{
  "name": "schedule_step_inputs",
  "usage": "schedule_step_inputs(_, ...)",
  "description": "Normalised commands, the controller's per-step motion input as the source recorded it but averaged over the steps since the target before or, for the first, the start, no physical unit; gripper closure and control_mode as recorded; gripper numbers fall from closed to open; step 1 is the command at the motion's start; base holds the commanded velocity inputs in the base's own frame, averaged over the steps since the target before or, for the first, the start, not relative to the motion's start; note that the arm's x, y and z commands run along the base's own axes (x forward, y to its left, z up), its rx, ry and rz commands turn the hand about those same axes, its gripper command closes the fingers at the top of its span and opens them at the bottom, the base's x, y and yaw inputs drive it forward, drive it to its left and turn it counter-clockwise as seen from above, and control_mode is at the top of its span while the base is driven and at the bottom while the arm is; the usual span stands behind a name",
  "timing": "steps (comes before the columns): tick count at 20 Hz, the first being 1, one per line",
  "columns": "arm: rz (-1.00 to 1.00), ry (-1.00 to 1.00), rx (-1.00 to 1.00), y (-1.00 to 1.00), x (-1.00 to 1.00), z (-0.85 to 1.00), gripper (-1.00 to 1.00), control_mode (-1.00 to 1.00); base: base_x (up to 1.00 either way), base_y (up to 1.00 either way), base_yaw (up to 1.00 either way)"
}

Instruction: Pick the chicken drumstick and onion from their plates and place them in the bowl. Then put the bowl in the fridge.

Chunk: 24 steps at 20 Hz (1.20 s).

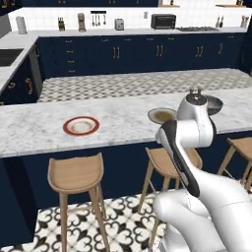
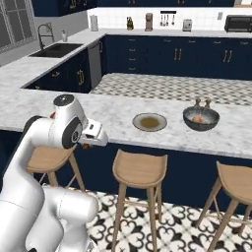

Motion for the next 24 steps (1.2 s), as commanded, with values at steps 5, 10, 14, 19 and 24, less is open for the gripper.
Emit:
schedule_step_inputs(5, 0.00, 0.00, 0.00, 0.00, 0.00, 0.00, 1.00, 1.00, 0.00, -1.00, 0.02)
schedule_step_inputs(10, 0.00, 0.00, 0.00, 0.00, 0.00, 0.00, 1.00, 1.00, 0.17, -1.00, 0.04)
schedule_step_inputs(14, 0.00, 0.00, 0.00, 0.00, 0.00, 0.00, 1.00, 1.00, 0.63, -1.00, 0.06)
schedule_step_inputs(19, 0.00, 0.00, 0.00, 0.00, 0.00, 0.00, 1.00, 1.00, 1.00, -0.93, 0.09)
schedule_step_inputs(24, 0.00, 0.00, 0.00, 0.00, 0.00, 0.00, 1.00, 1.00, 0.37, 0.19, 0.02)
